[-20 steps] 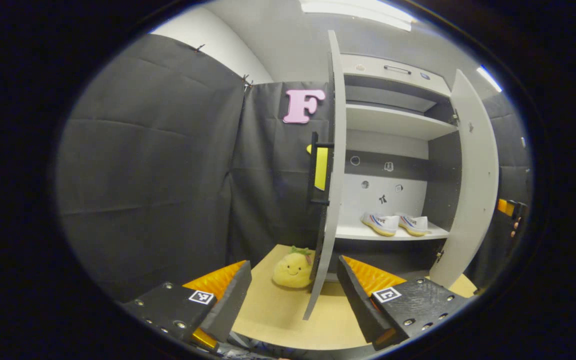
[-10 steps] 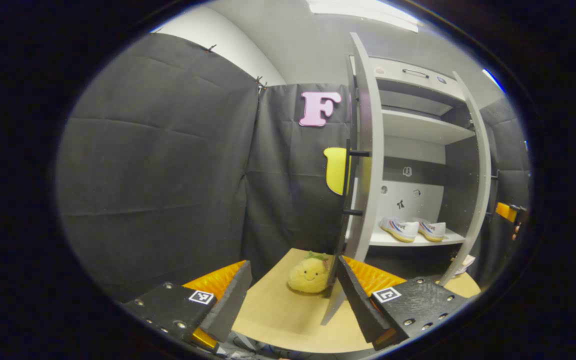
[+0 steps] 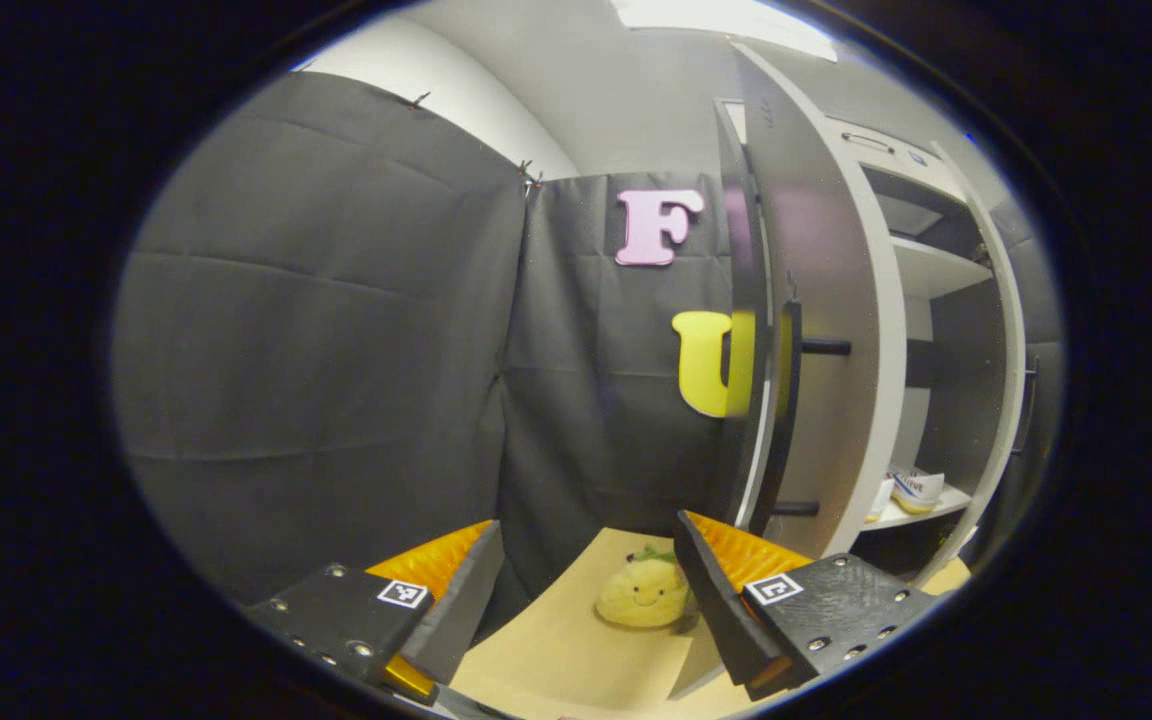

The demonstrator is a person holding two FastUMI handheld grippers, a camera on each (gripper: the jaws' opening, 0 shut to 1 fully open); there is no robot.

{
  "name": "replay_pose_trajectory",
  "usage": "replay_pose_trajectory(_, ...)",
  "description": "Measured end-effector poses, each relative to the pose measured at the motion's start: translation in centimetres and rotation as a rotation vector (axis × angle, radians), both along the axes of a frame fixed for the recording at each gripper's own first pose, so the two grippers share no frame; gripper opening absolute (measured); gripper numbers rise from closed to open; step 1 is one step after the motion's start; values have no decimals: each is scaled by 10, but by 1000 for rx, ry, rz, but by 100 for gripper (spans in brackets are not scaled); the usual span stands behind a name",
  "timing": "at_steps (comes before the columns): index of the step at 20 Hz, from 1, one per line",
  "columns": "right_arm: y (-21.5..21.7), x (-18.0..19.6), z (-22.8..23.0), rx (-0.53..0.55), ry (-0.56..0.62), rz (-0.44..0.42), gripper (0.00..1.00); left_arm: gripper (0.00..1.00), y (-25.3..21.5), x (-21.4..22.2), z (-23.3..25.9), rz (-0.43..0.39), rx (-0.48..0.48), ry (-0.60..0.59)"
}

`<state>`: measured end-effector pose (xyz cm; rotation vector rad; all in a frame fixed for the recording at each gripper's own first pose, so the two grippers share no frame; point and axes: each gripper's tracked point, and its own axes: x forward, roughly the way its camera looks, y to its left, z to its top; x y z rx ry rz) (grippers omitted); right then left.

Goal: Grab one shoe with the right hand and put it into the shoe cabinet, grab the other shoe with the left hand and put it into the shoe cabinet; then close the right door with the right hand and the left door with the left hand.

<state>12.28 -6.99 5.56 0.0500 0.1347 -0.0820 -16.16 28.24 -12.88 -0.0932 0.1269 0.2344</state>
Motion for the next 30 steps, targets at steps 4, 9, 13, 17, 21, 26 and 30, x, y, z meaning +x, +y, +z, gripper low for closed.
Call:
replay_pose_trajectory(4, -28, -14, -3, 0, 6, -54, 96, 95, -24, 9, 16, -52, 4, -49)
replay_pose_trajectory(9, -37, -26, -11, -1, 19, -67, 92, 94, -34, 13, 11, -90, -79, -52)
replay_pose_trajectory(13, -36, -29, -14, -1, 27, -64, 95, 94, -60, 9, 16, -138, -52, -54)
replay_pose_trajectory(17, -36, -29, -17, 3, 39, -61, 92, 93, -115, 13, 21, -240, -63, -63)
replay_pose_trajectory(21, -43, -33, -15, -17, 42, -70, 95, 98, -171, 25, 24, -309, -65, -84)
replay_pose_trajectory(26, -67, -47, -16, -34, 54, -118, 95, 98, -227, 50, 31, -373, -81, -121)
replay_pose_trajectory(30, -78, -53, -16, -34, 54, -142, 95, 93, -262, 66, 31, -386, -72, -124)
